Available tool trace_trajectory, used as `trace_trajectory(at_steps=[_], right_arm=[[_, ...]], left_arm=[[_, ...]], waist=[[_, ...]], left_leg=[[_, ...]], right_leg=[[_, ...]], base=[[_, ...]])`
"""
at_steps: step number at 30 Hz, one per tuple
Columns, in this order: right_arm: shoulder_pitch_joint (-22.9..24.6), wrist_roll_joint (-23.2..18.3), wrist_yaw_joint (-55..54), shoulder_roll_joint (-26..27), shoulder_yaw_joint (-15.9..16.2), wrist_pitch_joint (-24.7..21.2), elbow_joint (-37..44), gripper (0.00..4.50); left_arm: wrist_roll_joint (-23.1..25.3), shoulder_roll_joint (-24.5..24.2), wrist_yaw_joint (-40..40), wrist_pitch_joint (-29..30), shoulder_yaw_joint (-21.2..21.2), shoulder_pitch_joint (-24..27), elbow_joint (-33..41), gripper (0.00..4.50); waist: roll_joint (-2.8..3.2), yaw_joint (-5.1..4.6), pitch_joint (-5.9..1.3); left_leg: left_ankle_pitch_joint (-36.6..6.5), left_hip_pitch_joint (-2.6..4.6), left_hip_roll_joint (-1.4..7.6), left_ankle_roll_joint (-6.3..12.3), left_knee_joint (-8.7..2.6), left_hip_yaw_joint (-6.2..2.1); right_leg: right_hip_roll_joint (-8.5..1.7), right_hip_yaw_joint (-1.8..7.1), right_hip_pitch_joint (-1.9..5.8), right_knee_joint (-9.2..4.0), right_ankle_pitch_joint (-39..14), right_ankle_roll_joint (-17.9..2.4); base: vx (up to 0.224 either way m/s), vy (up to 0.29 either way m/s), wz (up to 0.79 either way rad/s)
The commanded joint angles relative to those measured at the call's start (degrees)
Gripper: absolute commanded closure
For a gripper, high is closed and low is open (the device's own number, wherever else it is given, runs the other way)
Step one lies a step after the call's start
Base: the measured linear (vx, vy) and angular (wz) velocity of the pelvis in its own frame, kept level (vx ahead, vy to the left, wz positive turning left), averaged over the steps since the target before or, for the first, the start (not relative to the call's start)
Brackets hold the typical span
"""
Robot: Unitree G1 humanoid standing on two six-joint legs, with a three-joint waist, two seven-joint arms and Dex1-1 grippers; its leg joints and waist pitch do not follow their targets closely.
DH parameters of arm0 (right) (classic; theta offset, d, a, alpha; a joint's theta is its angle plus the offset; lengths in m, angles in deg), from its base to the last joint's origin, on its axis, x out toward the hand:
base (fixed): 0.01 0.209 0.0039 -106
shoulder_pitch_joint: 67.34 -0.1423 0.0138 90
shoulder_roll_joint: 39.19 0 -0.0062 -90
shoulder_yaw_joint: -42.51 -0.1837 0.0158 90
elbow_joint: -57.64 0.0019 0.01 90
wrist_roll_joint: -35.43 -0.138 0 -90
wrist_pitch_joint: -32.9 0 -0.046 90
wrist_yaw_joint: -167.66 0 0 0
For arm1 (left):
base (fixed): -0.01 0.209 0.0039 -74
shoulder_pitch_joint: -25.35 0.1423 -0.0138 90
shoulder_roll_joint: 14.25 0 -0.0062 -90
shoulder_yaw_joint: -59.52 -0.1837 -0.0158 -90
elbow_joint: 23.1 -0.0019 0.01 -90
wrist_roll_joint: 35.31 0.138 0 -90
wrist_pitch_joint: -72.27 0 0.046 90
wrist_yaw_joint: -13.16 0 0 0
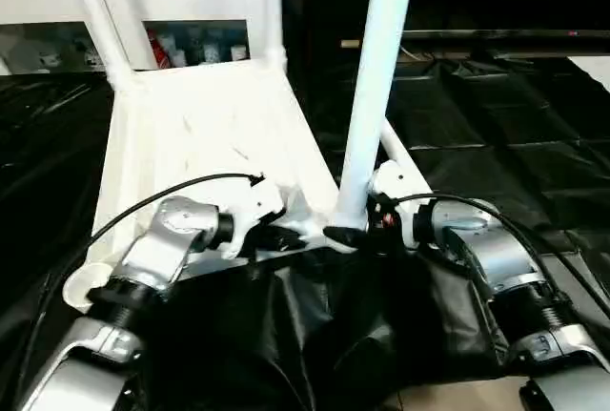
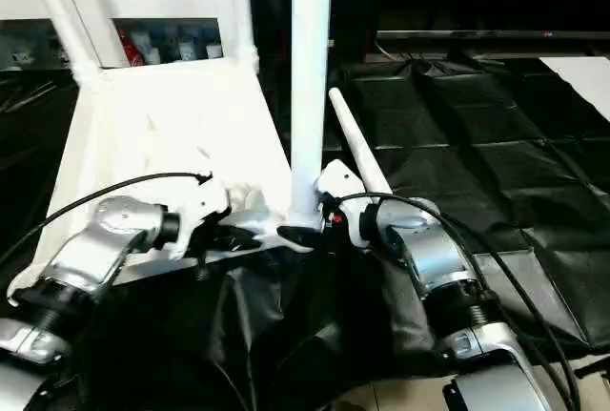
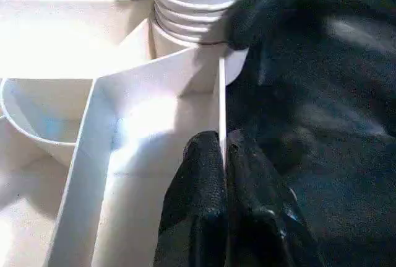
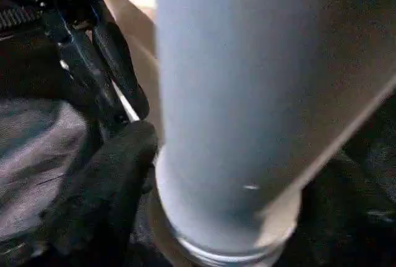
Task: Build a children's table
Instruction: Insert table leg to table base
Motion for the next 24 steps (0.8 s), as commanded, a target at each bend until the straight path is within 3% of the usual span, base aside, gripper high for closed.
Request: trace_trajectory(at_steps=[1,8,12,18,21,24], right_arm=[[0.6,-0.7,1.1,-0.5,0.7,-0.9,1.8,1.39],[1.6,-1.2,2.1,-0.6,1.4,-2.4,3.5,1.74],[1.9,-0.7,-1.6,1.8,0.9,-3.1,2.5,1.78],[-1.3,0.4,-20.6,11.0,-3.8,-5.6,-5.3,1.78],[-4.0,-0.1,-29.3,16.1,-6.4,-5.1,-9.9,1.79],[-5.8,1.4,-32.7,19.8,-5.9,-2.5,-12.6,1.79]], left_arm=[[-2.8,0.2,-2.6,-1.4,-0.5,-0.3,3.6,4.5],[-2.7,-0.3,-2.7,-1.2,-0.5,0.4,4.1,4.5],[-1.9,1.7,1.6,-0.1,0.5,-0.6,2.9,4.5],[1.1,7.9,14.3,3.2,2.0,-5.4,-1.9,4.5],[1.5,11.5,19.4,4.4,2.6,-7.5,-4.0,4.5],[1.5,14.2,22.5,3.6,2.9,-9.1,-6.0,4.5]], waist=[[-0.43,-0.12,-3.8],[-0.41,-0.02,-3.94],[-0.53,-0.07,-3.89],[-0.55,-1.26,-3.54],[-0.33,-1.74,-3.7],[-0.33,-1.89,-3.82]], left_leg=[[-17.4,1.75,3.37,0.65,-4.03,-1.69],[-15.7,1.63,3.32,0.98,-3.92,-1.6],[-16.0,1.7,3.33,0.79,-3.93,-1.63],[-19.6,1.89,2.88,-1.64,-4.01,-2.05],[-19.7,1.77,2.77,-1.87,-3.97,-2.29],[-18.9,1.64,2.74,-1.09,-3.95,-2.12]], right_leg=[[-4.61,2.6,1.95,-5.03,-20.1,-11.0],[-4.56,2.58,2.05,-4.67,-17.3,-11.6],[-4.61,2.56,1.99,-4.8,-18.4,-11.4],[-4.77,2.39,1.57,-5.69,-27.0,-9.3],[-4.88,2.25,1.72,-5.71,-27.2,-8.9],[-4.7,2.37,1.73,-5.71,-24.3,-9.2]], base=[[0.0,0.0,0.0],[0.0,0.0,0.0],[0.0,0.0,0.0],[0.0,0.0,0.0],[0.0,0.0,0.0],[0.0,0.0,0.0]])
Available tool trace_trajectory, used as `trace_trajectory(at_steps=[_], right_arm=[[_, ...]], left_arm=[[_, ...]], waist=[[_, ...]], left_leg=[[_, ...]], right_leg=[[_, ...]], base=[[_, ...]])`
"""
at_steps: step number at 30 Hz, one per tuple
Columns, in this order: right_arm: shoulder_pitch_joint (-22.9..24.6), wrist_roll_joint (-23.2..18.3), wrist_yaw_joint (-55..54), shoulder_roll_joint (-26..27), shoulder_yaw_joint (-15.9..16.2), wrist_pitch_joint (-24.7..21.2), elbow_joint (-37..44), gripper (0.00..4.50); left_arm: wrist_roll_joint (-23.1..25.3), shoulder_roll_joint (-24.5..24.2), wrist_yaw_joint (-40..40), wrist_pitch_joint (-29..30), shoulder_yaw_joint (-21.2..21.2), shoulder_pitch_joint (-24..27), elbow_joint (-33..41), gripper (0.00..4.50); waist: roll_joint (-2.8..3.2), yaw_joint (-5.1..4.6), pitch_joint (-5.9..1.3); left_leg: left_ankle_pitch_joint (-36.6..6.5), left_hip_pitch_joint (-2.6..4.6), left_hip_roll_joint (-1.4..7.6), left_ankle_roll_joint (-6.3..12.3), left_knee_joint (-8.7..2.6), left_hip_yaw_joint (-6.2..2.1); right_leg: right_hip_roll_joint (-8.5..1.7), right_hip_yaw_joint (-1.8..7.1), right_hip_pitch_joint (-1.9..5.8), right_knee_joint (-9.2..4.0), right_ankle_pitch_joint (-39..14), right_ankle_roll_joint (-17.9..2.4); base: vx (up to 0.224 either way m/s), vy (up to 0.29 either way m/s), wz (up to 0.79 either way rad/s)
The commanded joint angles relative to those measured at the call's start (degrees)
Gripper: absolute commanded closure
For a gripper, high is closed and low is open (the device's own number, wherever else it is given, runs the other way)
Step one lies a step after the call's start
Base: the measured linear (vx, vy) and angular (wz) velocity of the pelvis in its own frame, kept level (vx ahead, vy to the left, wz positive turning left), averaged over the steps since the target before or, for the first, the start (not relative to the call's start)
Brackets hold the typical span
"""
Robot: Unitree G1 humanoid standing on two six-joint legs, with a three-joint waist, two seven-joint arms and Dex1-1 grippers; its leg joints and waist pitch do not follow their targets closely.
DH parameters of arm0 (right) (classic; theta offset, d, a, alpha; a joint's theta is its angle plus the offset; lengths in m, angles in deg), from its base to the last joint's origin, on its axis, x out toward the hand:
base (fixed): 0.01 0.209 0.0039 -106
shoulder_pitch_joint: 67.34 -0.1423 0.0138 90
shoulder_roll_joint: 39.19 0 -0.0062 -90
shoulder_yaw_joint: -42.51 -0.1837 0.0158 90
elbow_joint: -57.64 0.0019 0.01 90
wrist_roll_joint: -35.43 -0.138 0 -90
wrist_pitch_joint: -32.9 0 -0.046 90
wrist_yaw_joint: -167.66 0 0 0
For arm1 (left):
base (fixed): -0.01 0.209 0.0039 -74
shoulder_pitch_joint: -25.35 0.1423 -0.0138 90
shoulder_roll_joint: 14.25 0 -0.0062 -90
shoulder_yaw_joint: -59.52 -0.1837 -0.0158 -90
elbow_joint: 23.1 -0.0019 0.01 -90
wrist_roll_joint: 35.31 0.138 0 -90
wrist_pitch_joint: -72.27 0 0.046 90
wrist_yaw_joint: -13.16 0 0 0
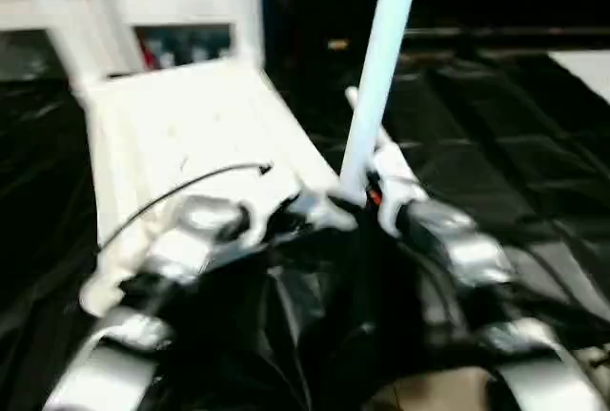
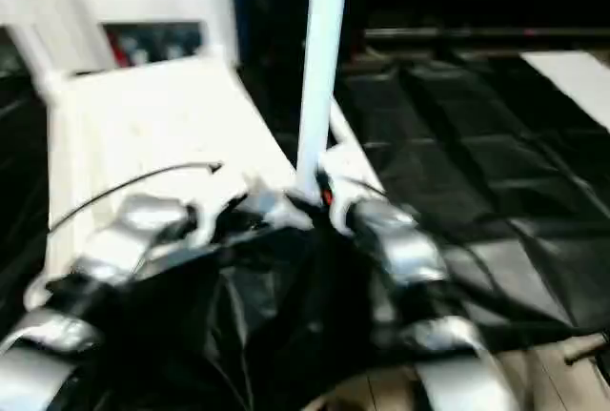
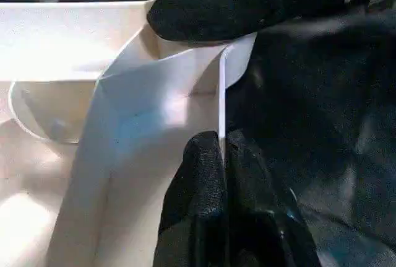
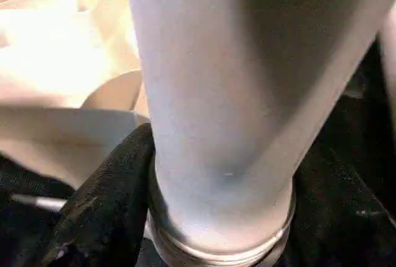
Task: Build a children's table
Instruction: Insert table leg to table base
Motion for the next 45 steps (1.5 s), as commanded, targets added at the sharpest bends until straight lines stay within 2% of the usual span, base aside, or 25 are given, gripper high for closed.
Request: trace_trajectory(at_steps=[1,2,3,4,5,6,9,12,14,17,21,22,28,29,32,34,39,43,44,45], right_arm=[[-1.1,-1.1,1.4,5.9,3.8,1.2,-2.0,1.79],[-1.2,-1.4,2.0,6.3,3.7,1.2,-2.1,1.79],[-1.3,-1.7,2.5,6.6,3.6,1.3,-2.2,1.23],[-1.5,-1.7,3.2,6.9,3.8,1.3,-2.3,1.1],[-1.5,-1.7,3.2,6.9,3.8,1.3,-2.3,1.1],[-1.7,-1.7,3.8,6.9,3.9,1.3,-2.3,1.03],[-1.6,-0.8,5.5,5.7,4.7,2.1,-1.7,0.64],[-0.9,0.0,9.2,3.0,6.0,3.1,-0.6,0.64],[0.3,0.2,13.7,0.1,7.3,3.8,1.3,0.64],[1.8,0.1,18.9,-3.3,8.4,4.7,4.0,0.64],[3.4,-0.7,25.7,-7.6,8.8,4.4,7.4,0.64],[3.6,-0.9,26.8,-8.3,8.9,4.3,7.9,0.64],[5.7,-2.9,34.5,-13.3,9.9,2.9,12.5,0.64],[5.9,-3.1,35.2,-13.6,9.9,2.6,13.0,0.89],[6.5,-3.6,36.3,-14.0,9.8,1.8,13.9,0.99],[6.7,-3.7,36.4,-14.0,9.8,1.6,14.2,1.33],[7.4,-4.3,35.9,-13.2,10.4,0.1,15.2,1.72],[7.7,-3.4,33.2,-11.6,10.6,-0.4,15.0,1.79],[6.6,-1.7,25.5,-8.4,9.1,-0.3,11.6,1.8],[6.6,-1.7,25.5,-8.4,9.1,-0.3,11.6,1.8]], left_arm=[[-2.6,4.5,2.2,-3.0,0.8,-3.5,1.2,4.5],[-2.5,4.7,2.1,-3.1,0.7,-3.6,1.1,4.5],[-2.5,4.8,2.0,-3.2,0.7,-3.6,1.2,4.5],[-2.7,4.6,1.0,-3.5,0.3,-3.3,1.6,4.5],[-2.7,4.6,1.0,-3.5,0.3,-3.3,1.6,4.5],[-2.8,4.3,0.1,-3.7,0.1,-3.0,2.1,4.5],[-3.1,3.1,-2.2,-4.3,-0.3,-1.9,3.2,4.5],[-3.6,1.3,-5.2,-5.2,-0.6,-0.6,4.3,4.5],[-3.9,-0.3,-7.5,-5.8,-0.7,0.3,5.1,4.5],[-4.5,-2.3,-11.0,-6.9,-1.0,1.4,6.1,4.5],[-5.1,-5.6,-16.8,-7.3,-2.1,2.9,8.1,4.5],[-5.1,-6.1,-17.6,-7.4,-2.2,3.1,8.3,4.5],[-6.2,-9.2,-23.0,-6.9,-2.6,4.4,10.6,4.5],[-6.4,-9.5,-23.4,-6.7,-2.6,4.6,10.8,4.5],[-6.8,-10.1,-24.3,-6.4,-2.6,5.0,11.4,4.5],[-6.8,-10.2,-24.5,-6.5,-2.6,5.2,11.4,4.5],[-7.0,-10.1,-24.3,-6.2,-2.6,5.4,11.8,4.5],[-6.4,-8.9,-21.6,-5.8,-2.1,4.9,10.8,4.5],[-5.4,-6.8,-16.9,-4.5,-1.2,3.3,8.7,4.5],[-5.4,-6.8,-16.9,-4.5,-1.2,3.3,8.7,4.5]], waist=[[-0.27,0.05,-3.9],[-0.32,0.06,-3.93],[-0.3,0.16,-3.99],[-0.33,0.23,-4.03],[-0.26,0.3,-4.07],[-0.32,0.2,-4.0],[-0.28,0.28,-4.0],[-0.33,0.12,-3.94],[-0.34,0.24,-3.91],[-0.28,0.54,-3.98],[-0.18,0.93,-3.97],[-0.07,1.1,-3.91],[-0.08,1.74,-3.76],[-0.07,1.88,-3.77],[-0.08,2.01,-3.86],[-0.1,1.95,-3.89],[-0.12,1.92,-3.9],[-0.18,1.85,-3.92],[-0.2,1.69,-3.87],[-0.22,1.3,-3.69]], left_leg=[[-18.7,1.55,2.77,-0.99,-3.98,-1.98],[-18.3,1.51,2.78,-0.63,-3.93,-1.91],[-17.9,1.5,2.82,-0.41,-3.92,-1.9],[-16.6,1.33,2.89,0.15,-3.98,-1.8],[-16.3,1.34,2.91,0.28,-3.98,-1.79],[-16.1,1.18,2.83,0.59,-3.97,-1.75],[-16.1,1.33,2.88,0.69,-3.93,-1.72],[-16.6,1.13,2.93,0.7,-4.07,-1.84],[-16.9,1.39,2.98,0.97,-3.91,-1.7],[-16.3,1.39,3.11,1.29,-3.92,-1.69],[-16.4,1.58,3.27,1.58,-3.92,-1.56],[-16.7,1.79,3.39,1.49,-3.96,-1.49],[-18.4,1.84,3.41,0.45,-4.18,-1.61],[-18.4,1.91,3.49,0.57,-4.14,-1.56],[-17.5,1.83,3.46,0.48,-4.11,-1.54],[-17.3,1.75,3.42,0.4,-4.13,-1.56],[-16.8,1.63,3.35,0.4,-4.08,-1.62],[-16.7,1.53,3.32,0.23,-4.14,-1.69],[-16.7,1.53,3.33,-0.06,-4.16,-1.68],[-17.6,1.56,3.14,-0.59,-4.17,-1.73]], right_leg=[[-4.67,2.39,1.73,-5.68,-23.5,-9.6],[-4.68,2.46,1.81,-5.56,-22.0,-10.1],[-4.7,2.47,1.91,-5.46,-21.2,-10.3],[-4.54,2.49,2.09,-5.13,-18.2,-11.0],[-4.57,2.48,2.16,-5.04,-17.4,-11.3],[-4.61,2.47,2.26,-5.02,-17.1,-11.5],[-4.64,2.48,2.23,-5.08,-17.6,-11.6],[-4.65,2.41,2.38,-5.06,-18.7,-11.1],[-4.6,2.51,2.21,-5.16,-18.4,-11.3],[-4.61,2.56,2.31,-4.99,-17.5,-11.6],[-4.48,2.57,2.16,-4.84,-16.6,-12.2],[-4.47,2.64,1.91,-4.85,-16.5,-12.5],[-4.52,2.6,1.97,-5.01,-19.3,-11.6],[-4.54,2.69,1.85,-5.03,-19.2,-11.6],[-4.5,2.66,1.88,-4.85,-18.1,-12.0],[-4.48,2.61,1.89,-4.79,-18.0,-12.0],[-4.57,2.61,1.99,-4.87,-18.6,-11.6],[-4.59,2.56,2.05,-4.78,-18.5,-11.5],[-4.6,2.6,1.93,-4.8,-18.7,-11.4],[-4.56,2.58,1.74,-5.02,-20.3,-11.4]], base=[[0.0,0.0,0.0],[0.0,0.0,0.0],[0.0,0.0,0.0],[0.0,0.0,0.0],[0.0,0.0,0.0],[0.0,0.0,0.0],[0.0,0.0,0.0],[0.0,0.0,0.0],[0.0,0.0,0.0],[0.0,0.0,0.0],[0.0,0.0,0.0],[0.0,0.0,0.0],[0.0,0.0,0.0],[0.0,0.0,0.0],[0.0,0.0,0.0],[0.0,0.0,0.0],[0.0,0.0,0.0],[0.0,0.0,0.0],[0.0,0.0,0.0],[0.0,0.0,0.0]])
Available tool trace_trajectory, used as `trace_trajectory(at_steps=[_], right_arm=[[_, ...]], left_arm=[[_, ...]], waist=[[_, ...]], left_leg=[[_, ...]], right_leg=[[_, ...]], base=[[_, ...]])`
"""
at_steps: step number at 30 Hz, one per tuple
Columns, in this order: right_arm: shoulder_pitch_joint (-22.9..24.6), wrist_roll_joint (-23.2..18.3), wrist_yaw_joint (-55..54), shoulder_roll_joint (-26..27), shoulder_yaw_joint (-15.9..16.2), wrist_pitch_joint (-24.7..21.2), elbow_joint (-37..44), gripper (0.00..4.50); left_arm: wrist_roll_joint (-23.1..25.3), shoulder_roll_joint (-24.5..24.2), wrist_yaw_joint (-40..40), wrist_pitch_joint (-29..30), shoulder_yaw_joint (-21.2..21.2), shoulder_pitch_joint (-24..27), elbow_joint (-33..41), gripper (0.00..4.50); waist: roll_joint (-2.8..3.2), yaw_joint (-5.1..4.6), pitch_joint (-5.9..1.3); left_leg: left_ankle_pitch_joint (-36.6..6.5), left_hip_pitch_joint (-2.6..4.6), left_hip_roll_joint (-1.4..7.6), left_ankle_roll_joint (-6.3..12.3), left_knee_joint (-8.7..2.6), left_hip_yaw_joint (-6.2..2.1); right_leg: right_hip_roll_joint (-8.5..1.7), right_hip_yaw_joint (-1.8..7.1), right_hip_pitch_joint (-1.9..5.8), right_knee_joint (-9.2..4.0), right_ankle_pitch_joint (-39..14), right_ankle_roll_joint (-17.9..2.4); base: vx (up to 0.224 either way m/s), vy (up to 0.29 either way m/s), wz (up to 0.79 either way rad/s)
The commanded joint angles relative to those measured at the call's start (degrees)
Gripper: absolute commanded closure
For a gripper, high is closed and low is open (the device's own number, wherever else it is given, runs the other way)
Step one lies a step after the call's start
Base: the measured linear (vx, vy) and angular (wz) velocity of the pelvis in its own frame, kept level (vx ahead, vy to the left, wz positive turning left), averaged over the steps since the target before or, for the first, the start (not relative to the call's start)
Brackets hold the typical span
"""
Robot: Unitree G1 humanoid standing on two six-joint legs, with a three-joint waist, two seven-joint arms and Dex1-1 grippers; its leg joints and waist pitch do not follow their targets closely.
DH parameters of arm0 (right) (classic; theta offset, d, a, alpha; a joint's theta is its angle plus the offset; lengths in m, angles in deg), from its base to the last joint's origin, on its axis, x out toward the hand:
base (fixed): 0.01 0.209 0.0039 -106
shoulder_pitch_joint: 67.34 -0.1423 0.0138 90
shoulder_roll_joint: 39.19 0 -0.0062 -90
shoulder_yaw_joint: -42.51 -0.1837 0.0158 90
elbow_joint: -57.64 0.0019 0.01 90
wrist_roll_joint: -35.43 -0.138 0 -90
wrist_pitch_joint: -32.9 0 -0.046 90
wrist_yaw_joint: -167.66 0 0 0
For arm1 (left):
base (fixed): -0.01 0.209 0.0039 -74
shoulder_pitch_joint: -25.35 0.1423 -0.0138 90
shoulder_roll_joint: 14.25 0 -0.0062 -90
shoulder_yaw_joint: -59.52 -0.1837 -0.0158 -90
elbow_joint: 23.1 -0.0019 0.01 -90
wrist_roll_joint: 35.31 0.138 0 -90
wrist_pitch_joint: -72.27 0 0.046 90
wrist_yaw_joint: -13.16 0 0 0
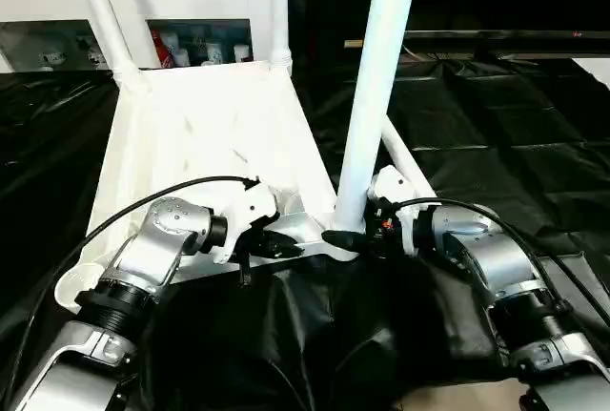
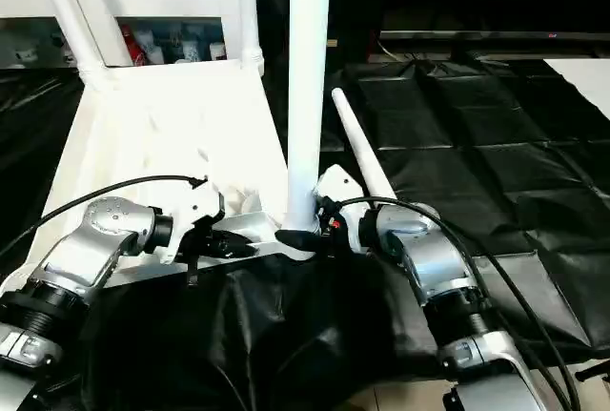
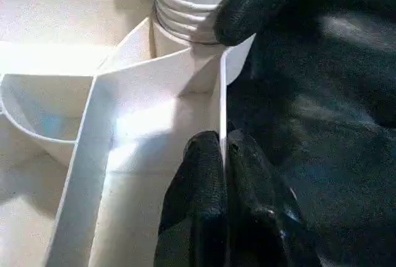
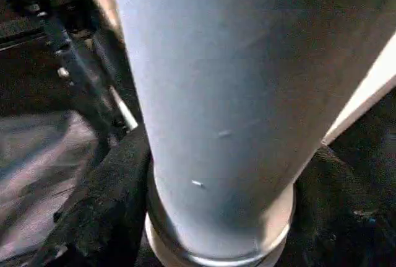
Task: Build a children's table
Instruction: Insert table leg to table base
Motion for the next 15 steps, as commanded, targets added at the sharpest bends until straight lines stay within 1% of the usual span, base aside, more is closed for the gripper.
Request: trace_trajectory(at_steps=[1,2,3,4,5,6,7,8,9,10,11,12,13,15], right_arm=[[-1.2,0.9,-7.3,4.1,0.4,-0.5,-2.9,1.8],[-2.1,1.4,-11.4,5.9,-0.5,-0.3,-5.0,1.8],[-2.6,1.6,-13.7,6.9,-1.0,-0.3,-6.2,1.8],[-3.8,1.5,-17.9,9.4,-2.1,-0.9,-8.3,1.81],[-4.8,1.6,-21.9,11.8,-3.0,-1.3,-10.0,1.81],[-5.7,1.5,-24.9,13.8,-3.6,-1.5,-11.4,1.81],[-6.1,1.4,-25.9,14.6,-3.8,-1.6,-11.9,1.81],[-6.6,1.6,-27.1,15.5,-3.7,-1.2,-12.6,1.81],[-7.1,1.9,-28.1,16.4,-3.6,-0.6,-13.3,1.81],[-7.4,2.3,-28.6,16.9,-3.5,-0.2,-13.8,1.81],[-7.8,2.4,-28.7,17.6,-3.5,0.7,-14.3,1.81],[-8.0,1.7,-28.0,18.2,-4.0,1.3,-14.6,1.46],[-8.1,1.3,-27.6,18.4,-4.2,1.5,-14.6,1.25],[-8.2,1.2,-27.3,18.5,-4.3,1.5,-14.6,1.05]], left_arm=[[-1.0,4.2,4.6,0.7,0.8,-3.6,0.1,4.5],[-0.5,5.5,7.2,1.3,1.2,-4.6,-1.1,4.5],[-0.2,6.2,8.6,1.7,1.5,-5.2,-1.7,4.5],[0.4,8.4,13.1,3.0,2.3,-6.7,-3.5,4.5],[0.5,10.5,16.6,4.1,3.0,-8.0,-5.0,4.5],[0.7,12.4,19.8,4.8,3.6,-9.0,-6.2,4.5],[0.7,13.1,21.0,5.0,3.8,-9.4,-6.6,4.5],[0.7,14.0,22.6,4.9,4.1,-9.9,-7.1,4.5],[0.8,14.8,24.1,4.8,4.3,-10.4,-7.7,4.5],[1.0,15.1,24.9,4.5,4.5,-10.6,-8.0,4.5],[1.1,15.6,25.5,3.9,4.6,-10.9,-8.4,4.5],[1.2,15.7,25.1,3.2,4.4,-11.0,-8.3,4.5],[1.3,15.8,24.8,3.0,4.3,-10.9,-8.3,4.5],[1.4,15.6,24.1,2.4,3.9,-10.7,-7.9,4.5]], waist=[[-0.14,-0.47,-3.74],[-0.25,-0.63,-3.73],[-0.18,-1.05,-3.62],[-0.08,-1.39,-3.65],[-0.02,-1.61,-3.55],[-0.04,-1.77,-3.52],[-0.21,-1.73,-3.69],[-0.27,-1.65,-3.68],[-0.22,-1.73,-3.75],[-0.24,-1.6,-3.87],[-0.35,-1.61,-3.9],[-0.33,-1.5,-4.0],[-0.29,-1.42,-4.01],[-0.25,-1.39,-4.08]], left_leg=[[-17.9,1.72,3.04,-0.95,-4.07,-1.84],[-18.3,1.77,3.0,-1.15,-4.08,-1.89],[-19.6,1.96,2.93,-1.8,-4.04,-2.0],[-20.1,1.93,2.89,-1.99,-4.08,-2.1],[-20.6,2.04,2.84,-2.06,-4.0,-2.03],[-21.1,2.16,2.79,-2.22,-3.93,-2.08],[-20.7,2.05,2.7,-1.97,-3.9,-2.17],[-20.7,2.07,2.76,-1.65,-3.91,-2.16],[-20.0,1.93,2.72,-1.25,-3.87,-2.08],[-18.9,1.81,2.71,-0.83,-3.84,-1.95],[-18.5,1.71,2.74,-0.67,-3.87,-1.94],[-17.6,1.61,2.75,-0.2,-3.83,-1.88],[-17.1,1.6,2.82,-0.01,-3.83,-1.86],[-15.7,1.42,2.8,0.74,-3.85,-1.73]], right_leg=[[-4.73,2.49,1.77,-5.14,-21.7,-10.8],[-4.74,2.46,1.76,-5.26,-22.9,-10.5],[-4.73,2.4,1.47,-5.55,-25.3,-10.0],[-4.7,2.35,1.57,-5.64,-25.9,-9.6],[-4.67,2.39,1.29,-5.76,-26.3,-9.6],[-4.67,2.38,1.17,-5.89,-27.0,-9.6],[-4.74,2.27,1.5,-5.99,-27.3,-9.0],[-4.76,2.31,1.44,-6.08,-27.1,-8.9],[-4.66,2.35,1.47,-5.98,-26.0,-9.0],[-4.61,2.45,1.57,-5.9,-24.1,-9.2],[-4.59,2.42,1.63,-5.76,-23.2,-9.4],[-4.65,2.46,1.84,-5.61,-21.6,-9.8],[-4.67,2.48,1.86,-5.53,-20.7,-10.0],[-4.56,2.47,2.11,-5.19,-17.7,-10.8]], base=[[0.0,0.0,0.0],[0.0,0.0,0.0],[0.0,0.0,0.0],[0.0,0.0,0.0],[0.0,0.0,0.0],[0.0,0.0,0.0],[0.0,0.0,0.0],[0.0,0.0,0.0],[0.0,0.0,0.0],[0.0,0.0,0.0],[0.0,0.0,0.0],[0.0,0.0,0.0],[0.0,0.0,0.0],[0.0,0.0,0.0]])
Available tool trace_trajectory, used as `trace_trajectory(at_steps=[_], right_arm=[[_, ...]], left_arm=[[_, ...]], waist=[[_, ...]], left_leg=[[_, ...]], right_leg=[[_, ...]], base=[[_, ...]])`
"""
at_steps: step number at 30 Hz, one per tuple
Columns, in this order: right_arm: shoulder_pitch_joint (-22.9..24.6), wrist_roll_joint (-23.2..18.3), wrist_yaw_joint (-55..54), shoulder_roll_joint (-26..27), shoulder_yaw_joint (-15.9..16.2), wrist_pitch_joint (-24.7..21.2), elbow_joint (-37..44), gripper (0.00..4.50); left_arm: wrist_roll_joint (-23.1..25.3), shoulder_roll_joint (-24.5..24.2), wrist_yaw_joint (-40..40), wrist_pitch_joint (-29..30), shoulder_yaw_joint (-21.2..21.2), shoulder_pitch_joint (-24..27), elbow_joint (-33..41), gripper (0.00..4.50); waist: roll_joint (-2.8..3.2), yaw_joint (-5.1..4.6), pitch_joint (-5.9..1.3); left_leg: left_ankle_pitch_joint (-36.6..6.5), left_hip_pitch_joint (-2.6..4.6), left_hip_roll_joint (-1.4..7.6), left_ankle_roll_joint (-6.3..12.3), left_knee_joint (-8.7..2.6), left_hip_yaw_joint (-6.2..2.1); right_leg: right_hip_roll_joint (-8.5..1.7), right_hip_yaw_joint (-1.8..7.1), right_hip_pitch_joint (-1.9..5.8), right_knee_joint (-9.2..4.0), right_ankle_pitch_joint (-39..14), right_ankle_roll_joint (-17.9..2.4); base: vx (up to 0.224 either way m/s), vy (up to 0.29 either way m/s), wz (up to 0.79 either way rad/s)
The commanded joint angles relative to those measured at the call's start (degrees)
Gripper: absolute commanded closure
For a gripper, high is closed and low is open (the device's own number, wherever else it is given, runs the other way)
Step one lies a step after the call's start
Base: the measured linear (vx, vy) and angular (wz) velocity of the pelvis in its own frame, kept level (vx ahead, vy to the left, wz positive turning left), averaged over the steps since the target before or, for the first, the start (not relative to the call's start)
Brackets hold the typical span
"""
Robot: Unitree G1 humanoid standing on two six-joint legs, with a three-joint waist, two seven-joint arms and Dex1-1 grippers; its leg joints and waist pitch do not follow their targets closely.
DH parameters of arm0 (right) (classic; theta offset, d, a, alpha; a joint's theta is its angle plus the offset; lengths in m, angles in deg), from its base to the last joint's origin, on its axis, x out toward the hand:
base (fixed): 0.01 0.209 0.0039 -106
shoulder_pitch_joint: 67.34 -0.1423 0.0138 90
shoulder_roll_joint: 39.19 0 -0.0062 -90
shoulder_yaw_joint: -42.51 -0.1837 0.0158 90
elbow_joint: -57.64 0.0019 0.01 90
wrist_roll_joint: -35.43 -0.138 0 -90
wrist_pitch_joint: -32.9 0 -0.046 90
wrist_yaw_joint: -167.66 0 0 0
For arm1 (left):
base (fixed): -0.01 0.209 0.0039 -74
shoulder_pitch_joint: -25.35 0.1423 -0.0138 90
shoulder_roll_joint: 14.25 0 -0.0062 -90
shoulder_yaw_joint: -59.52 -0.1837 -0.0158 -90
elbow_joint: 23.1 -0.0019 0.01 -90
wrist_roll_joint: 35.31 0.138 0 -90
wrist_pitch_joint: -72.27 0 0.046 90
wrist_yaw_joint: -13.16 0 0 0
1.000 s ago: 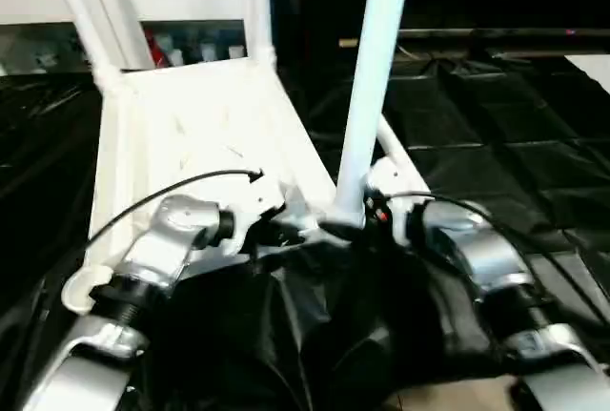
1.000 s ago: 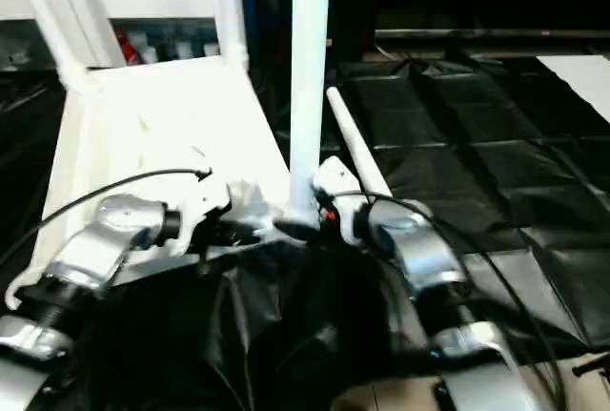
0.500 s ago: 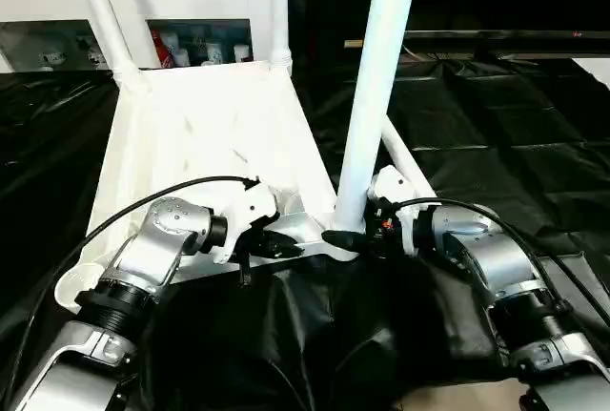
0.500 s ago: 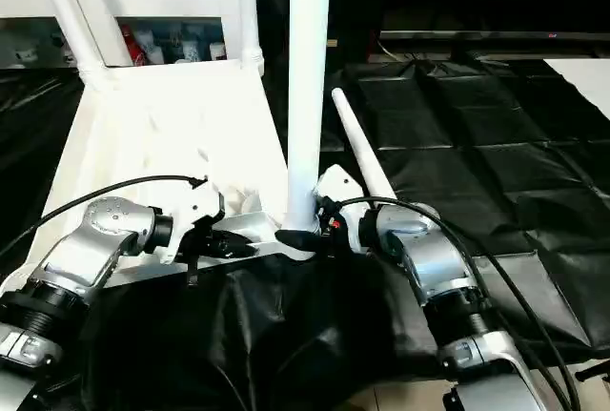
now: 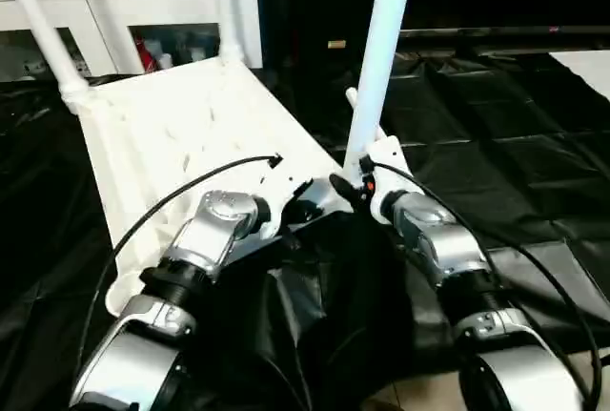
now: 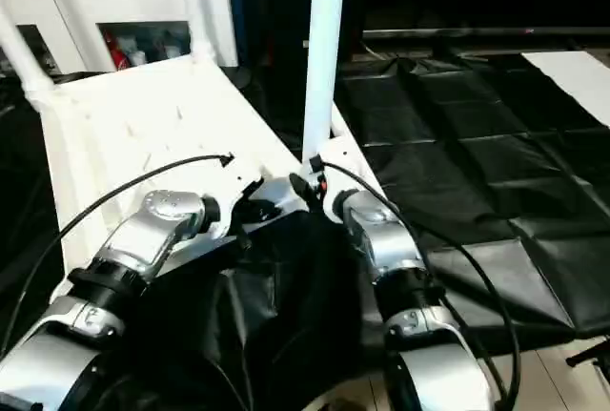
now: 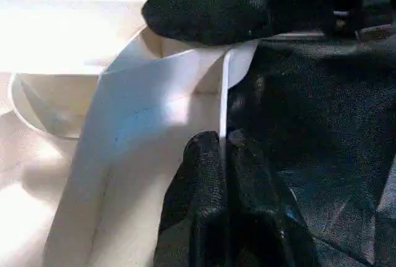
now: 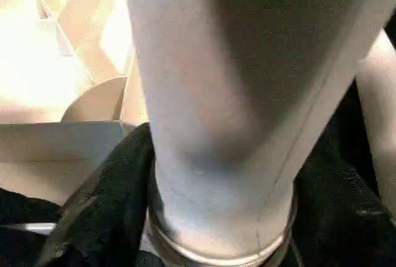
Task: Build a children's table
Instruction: Insert table leg to table base
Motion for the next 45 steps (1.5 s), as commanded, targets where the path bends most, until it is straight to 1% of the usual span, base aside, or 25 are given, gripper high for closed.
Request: trace_trajectory(at_steps=[1,2,3,5,6,8,9,11,13,14,15,19,22,25,28,30,31,36,38,39,40,42,43,44,45], right_arm=[[-0.3,-2.1,5.9,5.7,5.1,0.0,-0.2,0.93],[-0.1,-1.7,6.8,5.1,5.4,0.2,0.3,0.93],[-0.1,-1.7,6.8,5.1,5.4,0.2,0.3,0.71],[0.2,-1.2,8.0,3.9,5.9,0.8,0.8,0.64],[0.7,-1.0,9.8,2.7,6.7,1.7,1.6,0.64],[1.9,-1.0,13.5,0.2,8.0,2.5,3.7,0.64],[1.9,-1.0,13.5,0.2,8.0,2.5,3.7,0.64],[3.1,-1.1,17.8,-2.5,8.5,3.1,5.8,0.64],[4.2,-1.4,22.4,-5.7,9.1,3.1,8.0,0.64],[4.3,-1.4,22.8,-6.1,9.2,3.1,8.2,0.64],[4.9,-1.6,25.5,-8.1,9.5,3.0,9.3,0.64],[5.5,-1.6,29.1,-10.7,9.6,3.2,10.5,0.64],[5.9,-1.8,31.1,-12.1,10.0,3.2,11.4,0.64],[6.6,-2.1,33.6,-13.9,10.3,2.9,13.0,0.64],[6.8,-2.3,34.6,-14.4,10.5,2.6,13.4,0.64],[7.0,-2.8,35.3,-14.5,10.6,2.3,13.8,0.89],[7.0,-2.8,35.3,-14.5,10.6,2.3,13.8,0.89],[7.6,-3.1,34.9,-13.6,10.8,1.5,14.2,1.36],[7.5,-2.3,30.3,-11.4,10.1,0.9,12.6,1.57],[7.4,-2.1,28.8,-10.7,9.8,0.7,12.0,1.64],[7.1,-1.8,26.7,-9.9,9.3,0.5,11.2,1.68],[6.4,-1.5,23.0,-8.1,8.5,0.1,9.4,1.73],[5.3,-1.7,18.7,-5.7,7.1,-0.6,7.2,1.75],[5.3,-1.7,18.7,-5.7,7.1,-0.6,7.2,1.75],[5.0,-1.8,17.5,-5.0,6.7,-0.8,6.7,1.76]], left_arm=[[-2.0,3.2,1.8,-4.5,0.8,-2.5,2.4,4.5],[-2.0,2.5,0.5,-4.8,0.4,-1.8,3.1,4.5],[-2.0,2.5,0.5,-4.8,0.4,-1.8,3.1,4.5],[-2.1,1.6,-1.1,-5.4,-0.2,-0.9,3.9,4.5],[-2.4,0.8,-2.1,-5.7,-0.5,-0.4,4.3,4.5],[-3.0,-0.8,-5.1,-6.9,-1.1,0.8,5.5,4.5],[-3.0,-0.8,-5.1,-6.9,-1.1,0.8,5.5,4.5],[-3.6,-2.4,-8.7,-8.0,-1.3,1.8,6.8,4.5],[-4.5,-3.9,-12.2,-8.7,-1.4,2.5,8.1,4.5],[-4.6,-4.1,-12.7,-8.7,-1.5,2.6,8.2,4.5],[-5.3,-5.2,-15.2,-8.9,-1.7,3.2,9.1,4.5],[-5.9,-7.3,-19.2,-9.4,-2.6,4.4,10.9,4.5],[-6.3,-8.6,-21.4,-9.4,-3.1,5.2,12.0,4.5],[-6.7,-10.8,-24.6,-9.3,-3.2,6.7,13.6,4.5],[-6.7,-11.6,-25.7,-9.2,-3.2,7.3,14.3,4.5],[-6.8,-11.9,-26.0,-9.1,-3.2,7.7,14.7,4.5],[-6.8,-11.9,-26.0,-9.1,-3.2,7.7,14.7,4.5],[-7.1,-12.1,-25.8,-8.7,-3.4,8.1,15.2,4.5],[-6.3,-10.4,-22.3,-8.0,-2.9,7.5,14.0,4.5],[-5.9,-9.9,-21.1,-7.7,-2.7,7.2,13.6,4.5],[-5.6,-8.9,-19.5,-7.1,-2.3,6.7,13.0,4.5],[-5.0,-7.0,-15.9,-6.0,-1.4,5.5,11.5,4.5],[-4.1,-4.9,-11.1,-4.6,-0.4,3.8,9.4,4.5],[-4.1,-4.9,-11.1,-4.6,-0.4,3.8,9.4,4.5],[-3.9,-4.3,-9.6,-4.2,-0.2,3.3,8.8,4.5]], waist=[[-0.48,0.1,-4.02],[-0.45,0.11,-4.02],[-0.43,0.11,-4.0],[-0.45,0.1,-3.91],[-0.44,0.09,-3.85],[-0.5,0.13,-3.94],[-0.43,0.08,-3.85],[-0.42,0.17,-3.91],[-0.28,0.19,-3.83],[-0.31,0.23,-3.89],[-0.37,0.24,-3.84],[-0.1,0.56,-3.92],[-0.16,0.75,-3.94],[-0.24,1.01,-3.88],[-0.34,1.14,-3.86],[-0.3,1.33,-3.8],[-0.32,1.37,-3.82],[-0.43,1.34,-3.83],[-0.33,1.18,-3.86],[-0.42,1.08,-3.83],[-0.64,0.91,-3.81],[-0.44,0.84,-3.82],[-0.53,0.57,-3.67],[-0.41,0.25,-3.65],[-0.54,0.24,-3.8]], left_leg=[[-15.5,1.34,2.84,0.97,-3.81,-1.67],[-15.6,1.4,2.86,0.98,-3.8,-1.68],[-15.7,1.36,2.87,1.05,-3.82,-1.71],[-16.3,1.44,2.9,0.9,-3.88,-1.72],[-16.7,1.21,2.93,0.91,-3.96,-1.84],[-16.7,1.34,3.02,0.96,-3.91,-1.8],[-16.9,1.3,3.04,1.04,-3.95,-1.75],[-16.8,1.39,3.03,1.06,-3.93,-1.76],[-16.9,1.43,3.1,1.12,-3.97,-1.78],[-16.9,1.37,3.14,1.21,-3.92,-1.77],[-16.7,1.36,3.13,1.42,-3.93,-1.7],[-16.3,1.59,3.35,1.49,-3.91,-1.57],[-16.0,1.42,3.33,1.44,-3.95,-1.64],[-16.3,1.62,3.37,1.26,-3.96,-1.57],[-16.6,1.7,3.42,1.03,-3.95,-1.54],[-17.2,1.81,3.39,0.72,-3.98,-1.51],[-17.1,1.78,3.39,0.66,-3.98,-1.54],[-16.4,1.51,3.34,0.66,-4.03,-1.61],[-16.1,1.46,3.31,0.69,-4.0,-1.59],[-16.3,1.52,3.27,0.25,-4.03,-1.63],[-16.2,1.45,3.22,0.18,-4.06,-1.66],[-16.5,1.55,3.19,-0.01,-3.99,-1.71],[-17.2,1.58,3.09,-0.23,-4.0,-1.7],[-17.7,1.64,3.0,-0.7,-4.02,-1.79],[-17.7,1.63,2.99,-0.74,-3.92,-1.86]], right_leg=[[-4.59,2.43,2.17,-5.17,-17.5,-11.1],[-4.58,2.42,2.14,-5.15,-17.7,-11.1],[-4.62,2.42,2.17,-5.18,-17.9,-11.1],[-4.61,2.39,2.08,-5.29,-19.1,-10.9],[-4.72,2.37,2.26,-5.33,-19.9,-10.5],[-4.66,2.41,2.22,-5.29,-19.8,-10.4],[-4.64,2.49,2.14,-5.29,-19.7,-10.4],[-4.61,2.44,2.17,-5.25,-19.6,-10.4],[-4.6,2.49,2.16,-5.25,-19.6,-10.6],[-4.62,2.48,2.27,-5.16,-19.2,-10.8],[-4.54,2.52,2.21,-5.16,-18.9,-10.9],[-4.41,2.57,1.96,-4.91,-16.8,-12.2],[-4.48,2.5,2.24,-4.68,-15.8,-12.4],[-4.46,2.51,2.05,-4.74,-16.6,-12.3],[-4.55,2.58,1.96,-4.87,-17.6,-12.0],[-4.42,2.58,1.8,-4.93,-18.7,-11.7],[-4.48,2.6,1.85,-4.88,-18.7,-11.6],[-4.59,2.62,1.96,-4.83,-18.9,-11.1],[-4.56,2.64,1.81,-4.75,-18.5,-11.3],[-4.54,2.57,1.85,-4.83,-18.8,-11.3],[-4.54,2.57,1.94,-4.86,-19.0,-11.2],[-4.67,2.59,1.87,-5.03,-20.3,-10.8],[-4.56,2.57,1.76,-5.17,-21.4,-10.6],[-4.56,2.53,1.68,-5.29,-22.3,-10.6],[-4.67,2.47,1.89,-5.28,-22.5,-10.5]], base=[[0.0,0.0,0.0],[0.0,0.0,0.0],[0.0,0.0,0.0],[0.0,0.0,0.0],[0.0,0.0,0.0],[0.0,0.0,0.0],[0.0,0.0,0.0],[0.0,0.0,0.0],[0.0,0.0,0.0],[0.0,0.0,0.0],[0.0,0.0,0.0],[0.0,0.0,0.0],[0.0,0.0,0.0],[0.0,0.0,0.0],[0.0,0.0,0.0],[0.0,0.0,0.0],[0.0,0.0,0.0],[0.0,0.0,0.0],[0.0,0.0,0.0],[0.0,0.0,0.0],[0.0,0.0,0.0],[0.0,0.0,0.0],[0.0,0.0,0.0],[0.0,0.0,0.0],[0.0,0.0,0.0]])
